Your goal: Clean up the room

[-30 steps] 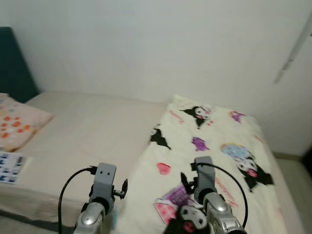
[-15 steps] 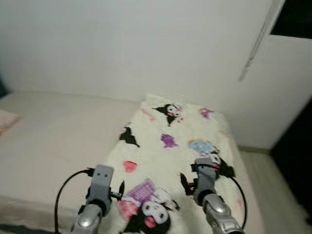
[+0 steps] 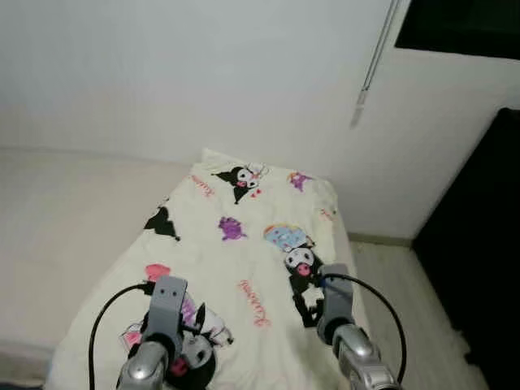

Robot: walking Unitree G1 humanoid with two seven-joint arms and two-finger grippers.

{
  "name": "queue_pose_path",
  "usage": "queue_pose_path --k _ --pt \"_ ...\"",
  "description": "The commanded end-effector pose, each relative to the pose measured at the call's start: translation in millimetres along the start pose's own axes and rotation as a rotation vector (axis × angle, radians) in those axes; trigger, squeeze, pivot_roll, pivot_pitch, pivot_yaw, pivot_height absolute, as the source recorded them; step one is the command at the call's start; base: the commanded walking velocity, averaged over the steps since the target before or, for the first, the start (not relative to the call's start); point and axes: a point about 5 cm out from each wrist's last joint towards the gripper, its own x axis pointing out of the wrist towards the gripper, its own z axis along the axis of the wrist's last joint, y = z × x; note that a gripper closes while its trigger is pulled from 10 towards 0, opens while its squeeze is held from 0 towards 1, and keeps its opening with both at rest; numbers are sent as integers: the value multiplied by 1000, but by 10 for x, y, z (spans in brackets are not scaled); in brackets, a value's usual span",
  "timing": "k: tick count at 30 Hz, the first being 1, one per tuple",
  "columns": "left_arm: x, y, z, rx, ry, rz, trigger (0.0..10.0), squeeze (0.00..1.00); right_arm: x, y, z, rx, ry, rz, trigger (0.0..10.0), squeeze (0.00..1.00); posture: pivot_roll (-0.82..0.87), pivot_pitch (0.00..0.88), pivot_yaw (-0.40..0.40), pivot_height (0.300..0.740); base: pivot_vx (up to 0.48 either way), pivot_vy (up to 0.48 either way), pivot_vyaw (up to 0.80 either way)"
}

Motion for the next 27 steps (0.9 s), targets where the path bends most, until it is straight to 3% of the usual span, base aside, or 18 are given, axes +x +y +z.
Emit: queue_pose_path --k 1,8,27 --pt "-22 -17 -43 8 18 -5 10000 0 -21 -32 -41 -1 18 -7 10000 0 -17 66 -62 740 0 -409 0" --pt "-27 -25 -46 6 19 -4 10000 0 -24 7 -41 -17 19 25 10000 0 -18 70 -66 740 0 -408 67" --pt "-49 -17 -58 1 22 3 10000 0 -30 23 -47 -23 27 46 10000 0 -19 76 -75 740 0 -409 800"
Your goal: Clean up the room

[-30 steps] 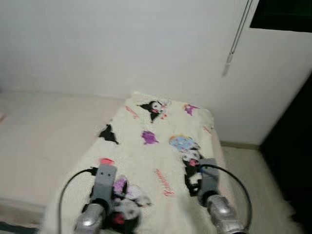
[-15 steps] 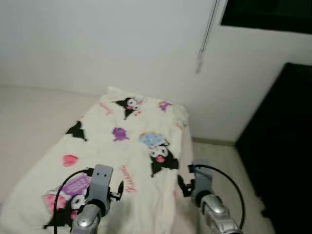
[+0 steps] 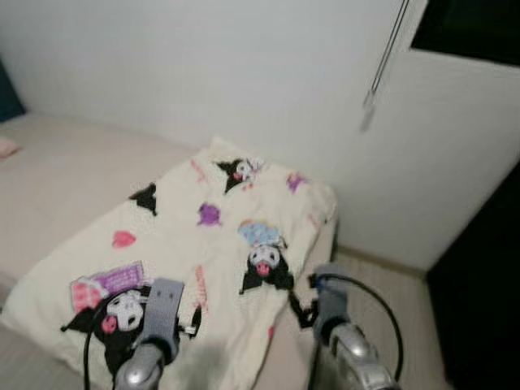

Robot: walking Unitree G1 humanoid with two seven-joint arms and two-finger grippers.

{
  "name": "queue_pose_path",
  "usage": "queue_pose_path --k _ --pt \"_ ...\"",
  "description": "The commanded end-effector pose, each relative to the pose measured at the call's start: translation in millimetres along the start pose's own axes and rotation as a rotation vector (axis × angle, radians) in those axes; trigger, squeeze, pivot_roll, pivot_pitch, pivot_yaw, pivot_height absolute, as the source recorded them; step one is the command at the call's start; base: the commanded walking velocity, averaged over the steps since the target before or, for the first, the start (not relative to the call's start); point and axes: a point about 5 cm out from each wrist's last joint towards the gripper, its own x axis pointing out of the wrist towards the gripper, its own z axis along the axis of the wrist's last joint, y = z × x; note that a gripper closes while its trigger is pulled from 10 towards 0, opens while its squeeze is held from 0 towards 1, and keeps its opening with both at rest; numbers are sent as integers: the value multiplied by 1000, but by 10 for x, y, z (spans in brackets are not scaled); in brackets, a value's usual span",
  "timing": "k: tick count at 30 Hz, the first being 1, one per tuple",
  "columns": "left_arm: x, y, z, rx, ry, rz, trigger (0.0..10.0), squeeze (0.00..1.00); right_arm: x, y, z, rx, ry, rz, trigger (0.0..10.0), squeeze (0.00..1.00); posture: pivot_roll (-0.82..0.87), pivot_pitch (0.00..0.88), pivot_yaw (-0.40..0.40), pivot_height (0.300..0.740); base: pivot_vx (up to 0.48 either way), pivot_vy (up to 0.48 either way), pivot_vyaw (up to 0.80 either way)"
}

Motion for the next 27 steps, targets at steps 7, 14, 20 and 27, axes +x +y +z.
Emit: queue_pose_path --k 7,14,20,27 --pt "-33 -39 -70 -2 27 -9 10000 0 -31 -33 -60 6 25 -1 10000 0 -18 70 -77 740 0 -409 101" --pt "-31 -38 -65 -3 26 -9 10000 0 -34 -28 -64 10 27 3 10000 0 -17 67 -78 740 0 -408 0" --pt "-33 -42 -70 -10 29 -10 10000 0 -37 -26 -70 10 32 9 10000 0 -17 64 -79 740 0 -227 0" --pt "-26 -24 -82 -18 40 1 10000 0 -36 -11 -70 9 32 16 10000 0 -18 58 -78 740 0 0 0"
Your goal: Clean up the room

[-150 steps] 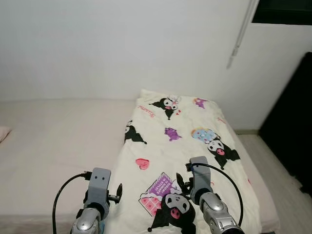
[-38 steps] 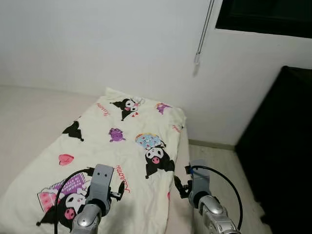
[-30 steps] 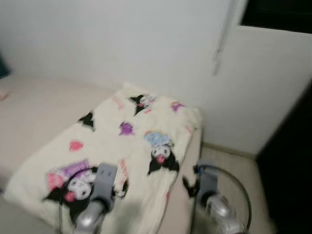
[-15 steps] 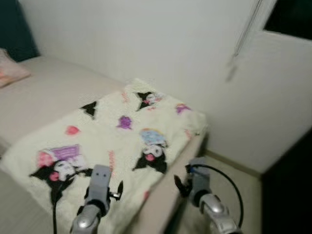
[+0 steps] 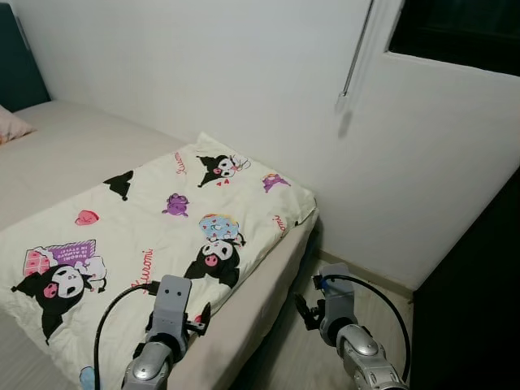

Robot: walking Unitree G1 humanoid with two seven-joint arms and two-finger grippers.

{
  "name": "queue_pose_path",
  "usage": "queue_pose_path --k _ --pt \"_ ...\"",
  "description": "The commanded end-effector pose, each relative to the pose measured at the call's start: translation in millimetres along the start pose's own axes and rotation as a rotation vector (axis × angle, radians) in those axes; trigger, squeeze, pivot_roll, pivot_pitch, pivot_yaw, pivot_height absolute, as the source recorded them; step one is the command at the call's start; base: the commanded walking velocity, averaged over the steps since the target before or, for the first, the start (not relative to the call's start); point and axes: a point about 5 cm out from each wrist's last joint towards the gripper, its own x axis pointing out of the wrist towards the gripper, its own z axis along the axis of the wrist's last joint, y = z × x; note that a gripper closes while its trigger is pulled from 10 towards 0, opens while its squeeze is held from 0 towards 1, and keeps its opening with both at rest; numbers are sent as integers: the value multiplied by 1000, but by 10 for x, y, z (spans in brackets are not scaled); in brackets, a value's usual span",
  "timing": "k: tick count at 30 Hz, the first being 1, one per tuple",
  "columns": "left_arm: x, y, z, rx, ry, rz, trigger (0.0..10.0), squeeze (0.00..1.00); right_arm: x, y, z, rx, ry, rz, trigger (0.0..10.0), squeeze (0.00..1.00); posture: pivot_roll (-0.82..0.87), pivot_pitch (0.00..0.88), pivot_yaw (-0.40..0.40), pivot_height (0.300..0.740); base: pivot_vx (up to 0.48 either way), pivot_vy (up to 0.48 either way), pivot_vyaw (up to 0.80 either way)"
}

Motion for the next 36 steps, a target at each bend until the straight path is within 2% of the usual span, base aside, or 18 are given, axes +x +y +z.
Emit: queue_pose_path --k 1,10,15,29,36 --pt "-20 42 -69 -4 35 16 10000 0 -8 20 -32 9 14 7 10000 0 -18 58 -78 740 0 0 0" --pt "-1 58 -62 11 39 22 10000 0 4 35 -9 -10 14 23 10000 0 -19 59 -77 740 0 0 0" --pt "-5 62 -67 8 39 24 10000 0 1 74 -22 -30 20 42 10000 0 -19 62 -76 740 0 0 800" --pt "-49 12 -82 -12 44 8 10000 0 -18 51 -48 -27 30 44 10000 0 -23 78 -70 740 0 0 800" --pt "-40 -42 -70 -1 42 -13 10000 0 -21 43 -47 -9 26 35 10000 0 -25 86 -66 740 0 0 0"
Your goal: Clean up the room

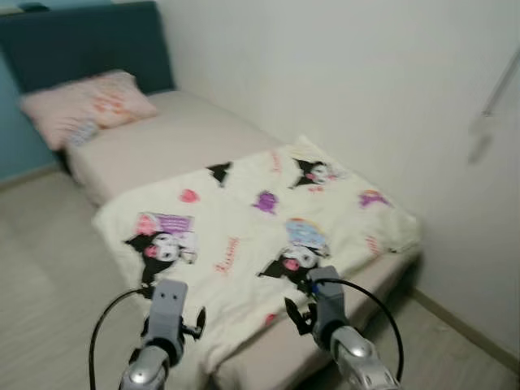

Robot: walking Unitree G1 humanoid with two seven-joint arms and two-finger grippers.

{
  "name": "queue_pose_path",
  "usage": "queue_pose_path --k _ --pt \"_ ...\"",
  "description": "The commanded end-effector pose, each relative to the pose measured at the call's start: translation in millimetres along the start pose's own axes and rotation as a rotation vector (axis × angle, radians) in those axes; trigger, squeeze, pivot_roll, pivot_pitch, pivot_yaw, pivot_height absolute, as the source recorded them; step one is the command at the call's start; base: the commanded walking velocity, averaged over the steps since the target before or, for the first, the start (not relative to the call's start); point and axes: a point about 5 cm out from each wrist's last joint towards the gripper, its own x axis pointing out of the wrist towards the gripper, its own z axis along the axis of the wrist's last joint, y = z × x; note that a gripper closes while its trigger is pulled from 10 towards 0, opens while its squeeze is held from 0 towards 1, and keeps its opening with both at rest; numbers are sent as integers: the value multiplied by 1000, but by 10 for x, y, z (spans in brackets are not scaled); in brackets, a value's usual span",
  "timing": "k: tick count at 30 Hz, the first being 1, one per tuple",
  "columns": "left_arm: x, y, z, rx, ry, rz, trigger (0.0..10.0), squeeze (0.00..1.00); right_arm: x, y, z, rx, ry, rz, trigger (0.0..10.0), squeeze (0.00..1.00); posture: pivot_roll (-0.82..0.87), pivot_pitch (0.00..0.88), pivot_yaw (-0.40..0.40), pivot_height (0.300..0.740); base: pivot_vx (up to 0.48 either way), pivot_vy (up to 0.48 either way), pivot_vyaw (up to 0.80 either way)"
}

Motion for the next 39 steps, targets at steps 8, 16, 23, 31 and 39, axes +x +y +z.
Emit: queue_pose_path --k 8,16,23,31,39 --pt "13 -44 12 28 7 -12 10000 0 -23 -33 -37 25 16 -23 10000 0 -30 95 -60 740 0 0 0" --pt "18 -45 20 28 7 -13 10000 0 -28 -44 -40 28 16 -28 10000 0 -30 96 -62 740 0 -329 0" --pt "9 -37 20 24 5 -7 10000 0 -32 -48 -44 26 19 -24 10000 0 -29 90 -69 740 0 -355 0" --pt "-13 -6 -10 -5 16 13 10000 0 -35 -48 -46 20 24 -18 10000 0 -29 87 -72 740 0 -166 0" --pt "-38 46 -42 -22 29 38 10000 0 -29 -40 -36 11 26 -2 10000 0 -25 76 -81 740 0 353 0"
